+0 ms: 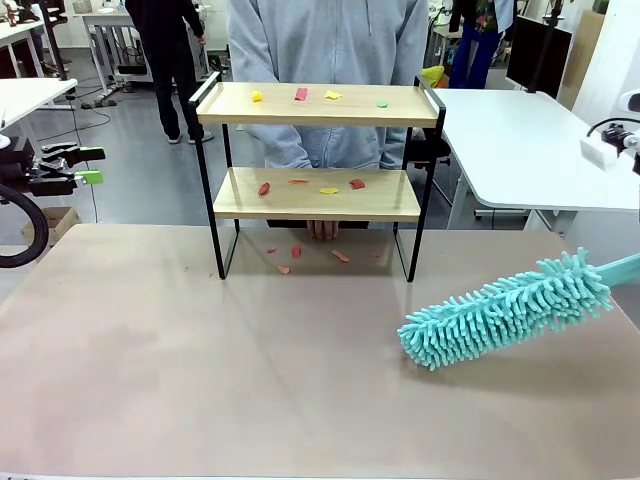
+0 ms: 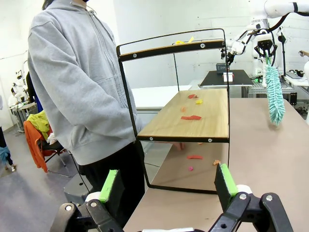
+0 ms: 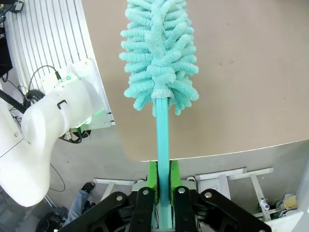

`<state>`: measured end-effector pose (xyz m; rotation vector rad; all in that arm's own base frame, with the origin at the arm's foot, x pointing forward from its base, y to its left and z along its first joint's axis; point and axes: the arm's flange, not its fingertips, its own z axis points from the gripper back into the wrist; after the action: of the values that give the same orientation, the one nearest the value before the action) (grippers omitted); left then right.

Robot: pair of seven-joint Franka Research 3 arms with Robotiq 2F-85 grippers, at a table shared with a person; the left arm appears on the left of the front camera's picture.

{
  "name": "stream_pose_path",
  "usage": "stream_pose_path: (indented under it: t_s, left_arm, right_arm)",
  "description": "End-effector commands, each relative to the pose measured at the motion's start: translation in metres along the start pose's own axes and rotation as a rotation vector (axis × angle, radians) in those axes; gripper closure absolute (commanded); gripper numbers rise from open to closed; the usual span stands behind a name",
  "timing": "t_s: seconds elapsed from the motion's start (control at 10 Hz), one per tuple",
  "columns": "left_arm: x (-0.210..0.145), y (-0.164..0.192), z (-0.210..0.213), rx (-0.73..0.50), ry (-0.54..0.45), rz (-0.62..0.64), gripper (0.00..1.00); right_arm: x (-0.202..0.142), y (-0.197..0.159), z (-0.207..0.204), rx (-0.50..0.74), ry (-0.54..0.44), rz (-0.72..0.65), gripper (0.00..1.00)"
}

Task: Clean the shelf.
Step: Clean the specific section of the Shelf indicated by the human with the Duster.

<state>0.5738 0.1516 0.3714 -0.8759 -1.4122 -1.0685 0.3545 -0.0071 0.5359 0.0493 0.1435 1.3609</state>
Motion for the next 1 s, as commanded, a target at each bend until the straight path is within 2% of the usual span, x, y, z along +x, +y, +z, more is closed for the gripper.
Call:
stream_pose_path:
  t_s: [0.0,0.9]
  left_arm:
    - [0.0022,-0.0010,0.0004,-0.001,0.006,-0.003,0.00]
    - [0.0022,-0.0010,0.0004,-0.001,0.006,-0.003,0.00]
  right_arm:
    - [-0.0020,0.0001,0.0002,0.004,-0.004,0.008,0.87]
    - [-0.0020,0.0001,0.0002,0.004,-0.004,0.008,0.87]
